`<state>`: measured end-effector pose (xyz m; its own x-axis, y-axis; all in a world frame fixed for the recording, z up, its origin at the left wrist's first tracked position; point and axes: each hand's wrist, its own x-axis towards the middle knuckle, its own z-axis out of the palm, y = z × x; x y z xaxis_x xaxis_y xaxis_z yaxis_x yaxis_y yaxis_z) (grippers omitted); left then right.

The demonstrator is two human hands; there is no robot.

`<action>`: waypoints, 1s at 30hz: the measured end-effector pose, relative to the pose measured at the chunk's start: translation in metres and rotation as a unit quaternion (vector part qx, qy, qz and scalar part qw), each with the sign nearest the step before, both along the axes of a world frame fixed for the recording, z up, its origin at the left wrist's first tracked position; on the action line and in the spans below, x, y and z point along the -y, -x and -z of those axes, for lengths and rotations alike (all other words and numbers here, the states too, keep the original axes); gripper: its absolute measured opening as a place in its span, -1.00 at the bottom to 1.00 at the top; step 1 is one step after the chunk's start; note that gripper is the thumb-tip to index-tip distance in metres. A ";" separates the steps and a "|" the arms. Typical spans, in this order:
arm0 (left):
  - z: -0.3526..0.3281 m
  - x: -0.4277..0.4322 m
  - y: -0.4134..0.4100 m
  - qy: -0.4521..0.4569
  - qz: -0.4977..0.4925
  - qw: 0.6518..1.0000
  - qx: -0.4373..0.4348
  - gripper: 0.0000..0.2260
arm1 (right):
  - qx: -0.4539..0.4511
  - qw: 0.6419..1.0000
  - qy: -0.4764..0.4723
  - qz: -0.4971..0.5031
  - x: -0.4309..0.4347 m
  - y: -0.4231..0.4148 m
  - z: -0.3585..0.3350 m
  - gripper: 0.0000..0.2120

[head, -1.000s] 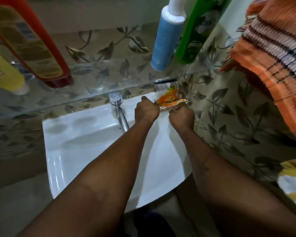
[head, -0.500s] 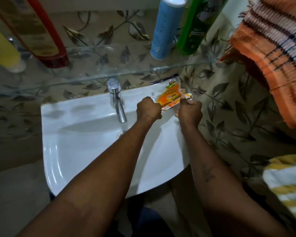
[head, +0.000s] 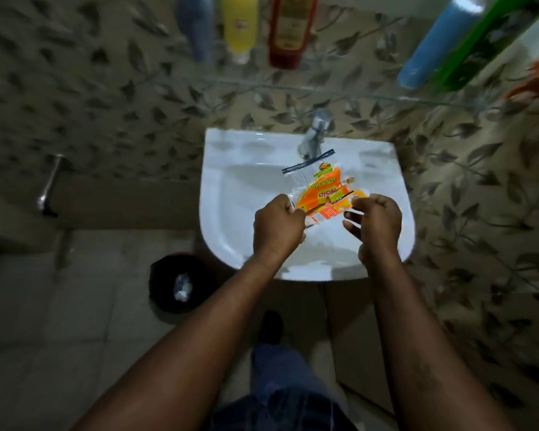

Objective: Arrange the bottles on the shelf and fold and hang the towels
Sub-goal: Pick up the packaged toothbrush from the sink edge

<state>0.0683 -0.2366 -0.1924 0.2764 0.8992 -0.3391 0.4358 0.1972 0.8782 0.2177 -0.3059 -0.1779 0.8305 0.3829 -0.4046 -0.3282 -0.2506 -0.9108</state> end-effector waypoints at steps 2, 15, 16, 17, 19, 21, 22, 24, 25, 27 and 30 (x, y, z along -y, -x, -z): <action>0.007 0.004 0.050 0.019 -0.041 0.999 0.005 -0.83 | -0.015 0.999 -0.013 -0.038 -0.003 0.047 0.001 -0.78; 0.091 0.019 0.314 0.114 -0.300 0.947 0.007 -0.94 | -0.064 0.959 0.061 -0.269 -0.055 0.335 0.108 -0.87; 0.104 0.018 0.323 0.118 -0.304 0.945 0.004 -0.94 | -0.083 0.954 0.072 -0.280 -0.060 0.343 0.123 -0.87; 0.117 0.018 0.330 0.125 -0.305 0.944 0.000 -0.94 | -0.098 0.947 0.088 -0.294 -0.064 0.349 0.136 -0.88; 0.155 0.019 0.342 0.152 -0.319 0.935 -0.012 -0.95 | -0.107 0.937 0.131 -0.305 -0.069 0.360 0.174 -0.83; 0.216 0.017 0.346 0.178 -0.334 0.925 -0.031 -0.92 | -0.105 0.931 0.168 -0.306 -0.075 0.370 0.226 -0.79; 0.240 0.020 0.347 0.186 -0.336 0.922 -0.042 -0.90 | -0.108 0.930 0.180 -0.302 -0.074 0.371 0.247 -0.78; 0.283 0.026 0.345 0.216 -0.345 0.913 -0.039 -0.91 | -0.124 0.921 0.217 -0.299 -0.072 0.372 0.287 -0.78; 0.320 0.025 0.342 0.233 -0.353 0.905 -0.040 -0.90 | -0.127 0.915 0.235 -0.301 -0.076 0.371 0.325 -0.79; 0.361 0.021 0.338 0.247 -0.363 0.898 -0.032 -0.89 | -0.141 0.907 0.255 -0.305 -0.082 0.367 0.370 -0.81; 0.459 0.011 0.332 0.277 -0.362 0.889 -0.028 -0.98 | -0.122 0.899 0.276 -0.317 -0.095 0.360 0.456 -0.86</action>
